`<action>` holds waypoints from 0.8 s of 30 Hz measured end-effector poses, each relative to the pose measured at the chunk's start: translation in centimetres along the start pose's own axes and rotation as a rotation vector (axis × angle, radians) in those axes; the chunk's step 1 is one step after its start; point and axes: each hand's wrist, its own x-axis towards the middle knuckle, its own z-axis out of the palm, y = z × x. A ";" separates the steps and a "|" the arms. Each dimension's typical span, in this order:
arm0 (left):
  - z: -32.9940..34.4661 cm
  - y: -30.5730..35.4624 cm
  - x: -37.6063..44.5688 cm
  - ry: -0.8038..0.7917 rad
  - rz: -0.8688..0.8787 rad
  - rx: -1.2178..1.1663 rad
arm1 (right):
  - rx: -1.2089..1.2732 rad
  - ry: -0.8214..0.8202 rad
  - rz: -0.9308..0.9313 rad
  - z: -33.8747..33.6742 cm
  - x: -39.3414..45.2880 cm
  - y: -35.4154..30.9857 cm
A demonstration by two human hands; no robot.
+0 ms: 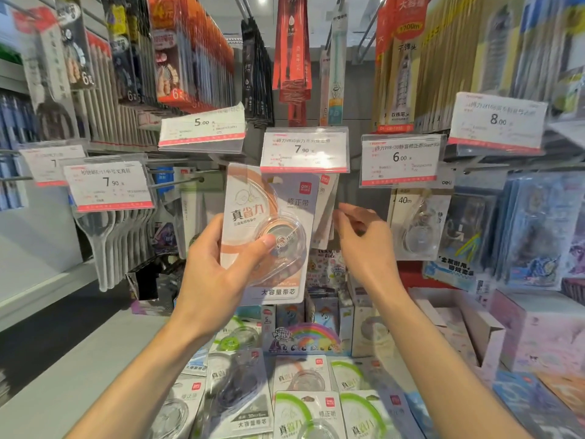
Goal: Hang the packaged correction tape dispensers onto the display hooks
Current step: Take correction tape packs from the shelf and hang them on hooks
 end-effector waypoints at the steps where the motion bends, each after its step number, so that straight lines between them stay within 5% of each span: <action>1: 0.3 -0.4 0.0 -0.006 -0.012 0.001 | 0.052 0.004 -0.015 -0.5 -0.8 -0.1; 7: 2.6 -2.2 0.5 -0.057 -0.112 -0.048 | 0.203 -0.349 0.001 -1.3 -4.6 -1.1; 11: 2.5 -1.9 1.4 -0.054 -0.083 0.016 | 0.386 -0.288 0.084 -2.0 -4.6 -0.9; 15: 1.3 -0.1 3.2 0.064 -0.036 -0.032 | 0.365 -0.224 0.085 -3.2 -4.3 0.2; 24: 2.1 5.0 5.1 0.010 -0.019 -0.292 | 0.377 -0.149 -0.017 -2.2 -3.6 -0.2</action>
